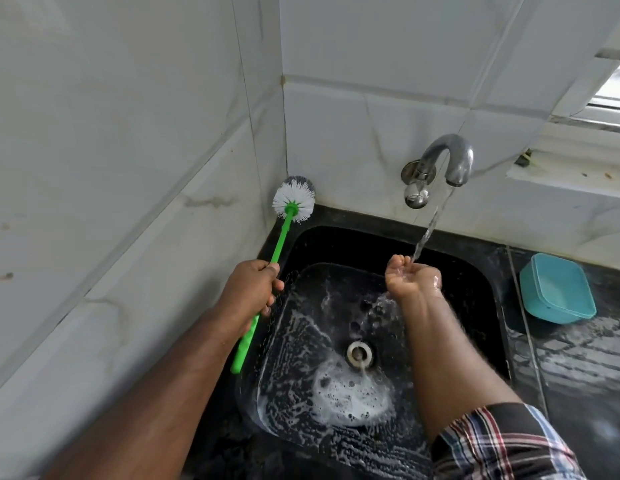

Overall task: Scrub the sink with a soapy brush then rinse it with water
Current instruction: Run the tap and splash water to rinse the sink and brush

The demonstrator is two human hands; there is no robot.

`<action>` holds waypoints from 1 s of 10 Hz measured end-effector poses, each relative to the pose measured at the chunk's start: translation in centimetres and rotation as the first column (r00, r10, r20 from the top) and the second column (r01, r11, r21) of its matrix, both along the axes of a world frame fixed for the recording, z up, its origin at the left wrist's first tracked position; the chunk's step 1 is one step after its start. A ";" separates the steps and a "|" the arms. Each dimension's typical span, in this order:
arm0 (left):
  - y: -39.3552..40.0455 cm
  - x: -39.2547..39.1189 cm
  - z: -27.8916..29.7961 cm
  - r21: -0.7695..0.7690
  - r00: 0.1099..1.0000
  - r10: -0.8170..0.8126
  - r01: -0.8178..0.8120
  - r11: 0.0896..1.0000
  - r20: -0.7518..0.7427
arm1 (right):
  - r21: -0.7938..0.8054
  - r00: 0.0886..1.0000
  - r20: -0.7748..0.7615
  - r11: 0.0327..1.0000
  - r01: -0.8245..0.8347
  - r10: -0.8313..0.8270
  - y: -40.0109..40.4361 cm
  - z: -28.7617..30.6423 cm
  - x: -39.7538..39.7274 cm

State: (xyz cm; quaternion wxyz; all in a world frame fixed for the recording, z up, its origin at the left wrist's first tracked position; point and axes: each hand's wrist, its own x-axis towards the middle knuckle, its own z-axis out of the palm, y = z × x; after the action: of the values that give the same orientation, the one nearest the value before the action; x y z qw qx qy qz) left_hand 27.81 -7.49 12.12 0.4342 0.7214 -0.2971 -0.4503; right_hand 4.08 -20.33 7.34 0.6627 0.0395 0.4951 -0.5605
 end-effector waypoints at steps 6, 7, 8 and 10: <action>0.6 1.1 0.1 0.025 1.000 0.020 -0.020 1.000 -0.001 | 0.025 0.985 0.172 0.999 0.019 -0.023 -0.3 0.9 -0.5; 0.9 1.2 0.1 0.026 1.000 0.020 -0.020 0.999 0.000 | 0.098 0.945 0.278 0.983 0.154 -0.175 0.0 0.5 -1.4; 1.2 1.3 0.2 0.029 1.000 0.025 -0.025 0.999 -0.003 | 0.104 0.945 0.246 0.975 0.195 -0.215 -0.2 1.2 -0.8; 1.4 1.0 0.6 0.035 1.000 0.030 -0.030 0.999 0.006 | 0.001 0.654 -0.458 0.736 -0.677 0.602 1.1 2.6 5.6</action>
State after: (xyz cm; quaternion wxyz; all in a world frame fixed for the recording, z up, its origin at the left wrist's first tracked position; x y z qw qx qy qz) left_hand 28.82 -6.10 12.75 0.4272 0.7348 -0.2794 -0.4468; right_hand 9.70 -19.18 9.96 0.6924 -0.3188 0.5601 -0.3245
